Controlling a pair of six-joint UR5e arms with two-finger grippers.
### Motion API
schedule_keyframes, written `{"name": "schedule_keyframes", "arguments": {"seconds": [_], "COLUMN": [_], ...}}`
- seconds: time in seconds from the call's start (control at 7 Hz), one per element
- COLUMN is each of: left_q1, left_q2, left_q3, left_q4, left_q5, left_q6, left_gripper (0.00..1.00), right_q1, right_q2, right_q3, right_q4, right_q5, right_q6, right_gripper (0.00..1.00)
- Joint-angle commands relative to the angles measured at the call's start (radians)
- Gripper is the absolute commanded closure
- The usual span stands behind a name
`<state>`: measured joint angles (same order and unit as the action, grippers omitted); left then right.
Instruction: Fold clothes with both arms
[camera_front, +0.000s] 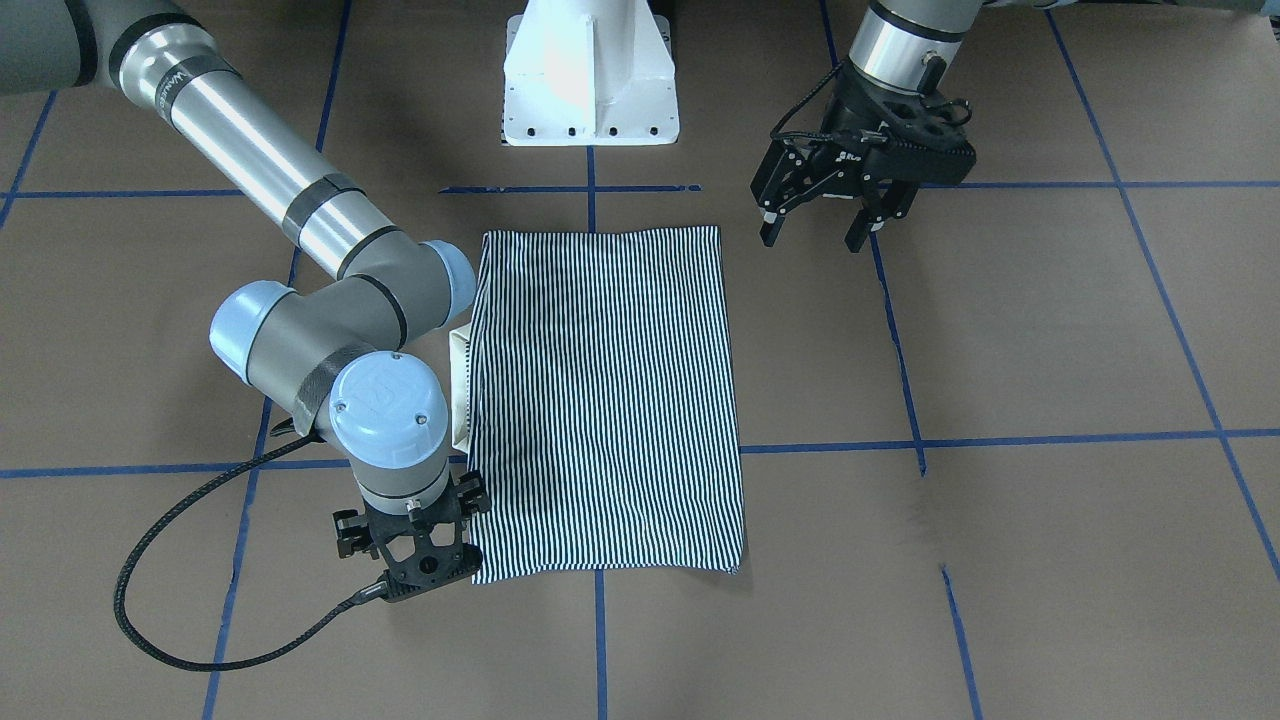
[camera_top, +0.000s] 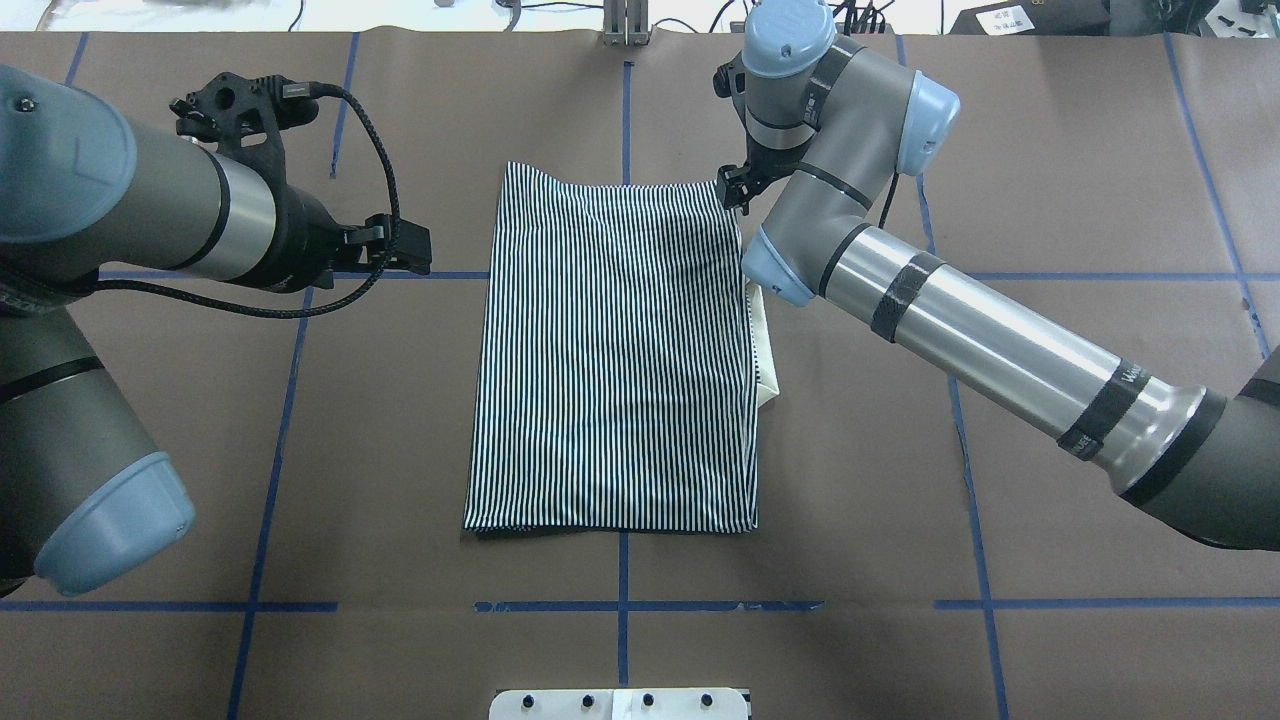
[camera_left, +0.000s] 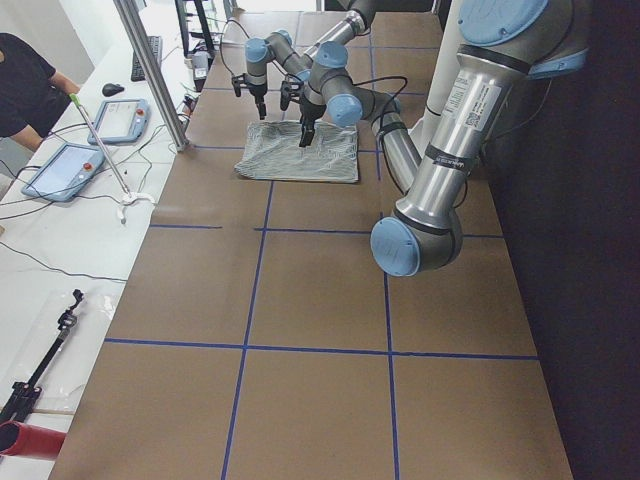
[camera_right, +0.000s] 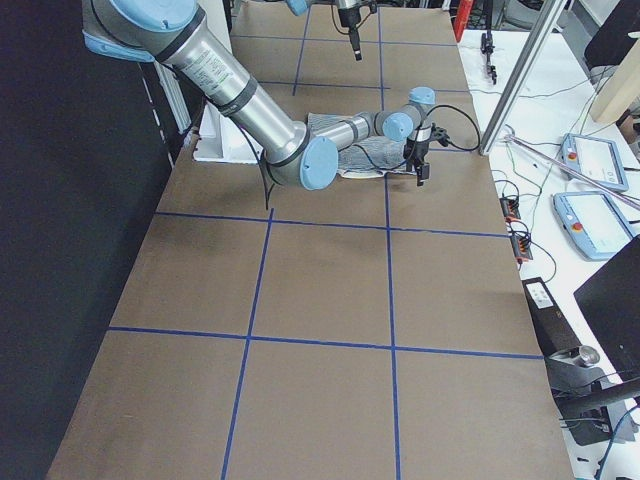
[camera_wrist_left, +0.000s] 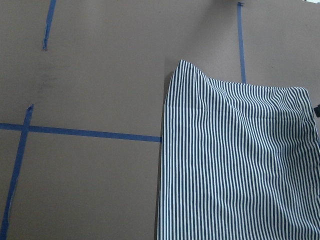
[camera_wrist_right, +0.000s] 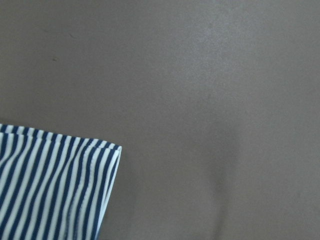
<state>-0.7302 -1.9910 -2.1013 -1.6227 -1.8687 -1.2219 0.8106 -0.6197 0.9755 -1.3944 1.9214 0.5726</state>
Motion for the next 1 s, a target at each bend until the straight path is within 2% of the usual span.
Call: {"name": "schedule_keyframes", "arguments": {"seconds": [0.0, 0.14, 0.29, 0.43, 0.57, 0.71, 0.86], "left_q1": [0.000, 0.014, 0.067, 0.160, 0.252, 0.315, 0.369], "left_q2": [0.000, 0.004, 0.006, 0.012, 0.006, -0.002, -0.002], "left_q3": [0.018, 0.039, 0.075, 0.076, 0.084, 0.107, 0.119], "left_q4": [0.001, 0.001, -0.002, 0.000, 0.019, 0.055, 0.058], "left_q5": [-0.004, -0.019, -0.020, -0.007, 0.084, 0.121, 0.147], "left_q6": [-0.010, -0.093, -0.219, -0.360, -0.461, -0.564, -0.658], "left_gripper": [0.00, 0.00, 0.00, 0.00, 0.00, 0.00, 0.00], "right_q1": [0.007, 0.007, -0.001, -0.033, -0.062, -0.083, -0.112], "right_q2": [-0.002, -0.008, -0.059, -0.175, -0.302, -0.372, -0.403], "right_q3": [0.157, 0.271, 0.425, 0.622, 0.801, 0.901, 0.946], "right_q4": [-0.158, -0.258, -0.352, -0.394, -0.394, -0.391, -0.385], "right_q5": [0.098, 0.132, 0.139, 0.151, 0.154, 0.153, 0.145], "right_q6": [0.041, 0.123, 0.210, 0.340, 0.416, 0.467, 0.549], "right_gripper": [0.00, 0.00, 0.00, 0.00, 0.00, 0.00, 0.00]}}
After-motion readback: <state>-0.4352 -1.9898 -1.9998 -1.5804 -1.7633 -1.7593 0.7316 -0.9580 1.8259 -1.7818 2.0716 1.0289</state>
